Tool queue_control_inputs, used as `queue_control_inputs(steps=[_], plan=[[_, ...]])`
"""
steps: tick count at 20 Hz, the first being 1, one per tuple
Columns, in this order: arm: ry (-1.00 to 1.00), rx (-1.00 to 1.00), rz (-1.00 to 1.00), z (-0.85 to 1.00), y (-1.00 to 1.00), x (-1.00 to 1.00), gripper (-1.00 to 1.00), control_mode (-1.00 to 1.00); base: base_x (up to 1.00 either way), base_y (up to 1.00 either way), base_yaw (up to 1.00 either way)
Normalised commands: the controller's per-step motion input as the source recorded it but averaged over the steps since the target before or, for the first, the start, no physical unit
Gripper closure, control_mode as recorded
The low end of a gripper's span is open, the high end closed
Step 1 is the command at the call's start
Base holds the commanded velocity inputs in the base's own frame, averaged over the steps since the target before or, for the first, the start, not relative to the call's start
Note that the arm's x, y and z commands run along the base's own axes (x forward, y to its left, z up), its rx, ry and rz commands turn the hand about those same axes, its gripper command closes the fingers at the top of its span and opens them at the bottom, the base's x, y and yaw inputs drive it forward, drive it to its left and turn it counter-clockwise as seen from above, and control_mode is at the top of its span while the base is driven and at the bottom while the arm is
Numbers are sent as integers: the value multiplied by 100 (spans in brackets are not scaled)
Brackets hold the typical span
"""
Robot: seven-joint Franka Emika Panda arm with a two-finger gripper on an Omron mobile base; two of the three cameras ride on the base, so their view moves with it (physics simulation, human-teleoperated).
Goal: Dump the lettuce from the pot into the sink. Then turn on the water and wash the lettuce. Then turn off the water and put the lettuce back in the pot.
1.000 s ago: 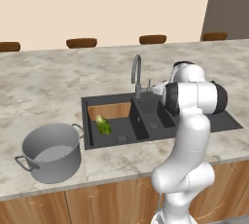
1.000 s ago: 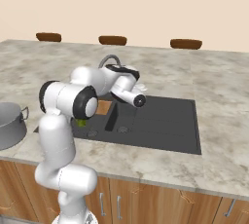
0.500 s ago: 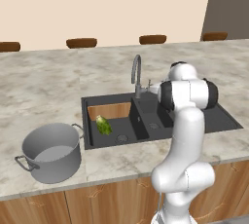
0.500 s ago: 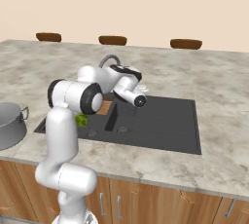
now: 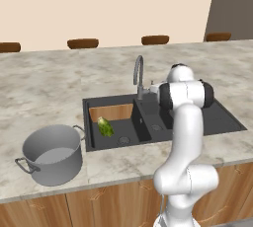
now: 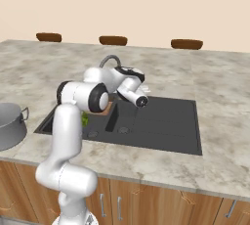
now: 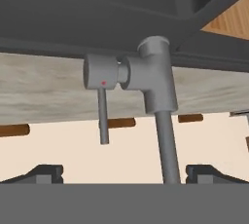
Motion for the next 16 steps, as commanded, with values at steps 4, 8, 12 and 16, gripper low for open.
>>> queue_control_inputs(steps=[4,8,12,16], plan=[[0,1,-2,-16,0,39,-100,-100,0,0,0],[0,0,-2,-16,0,41,-100,-100,0,0,0],[0,0,-2,-15,0,37,-100,-100,0,0,0],[0,0,-2,-17,0,34,-100,-100,0,0,0]])
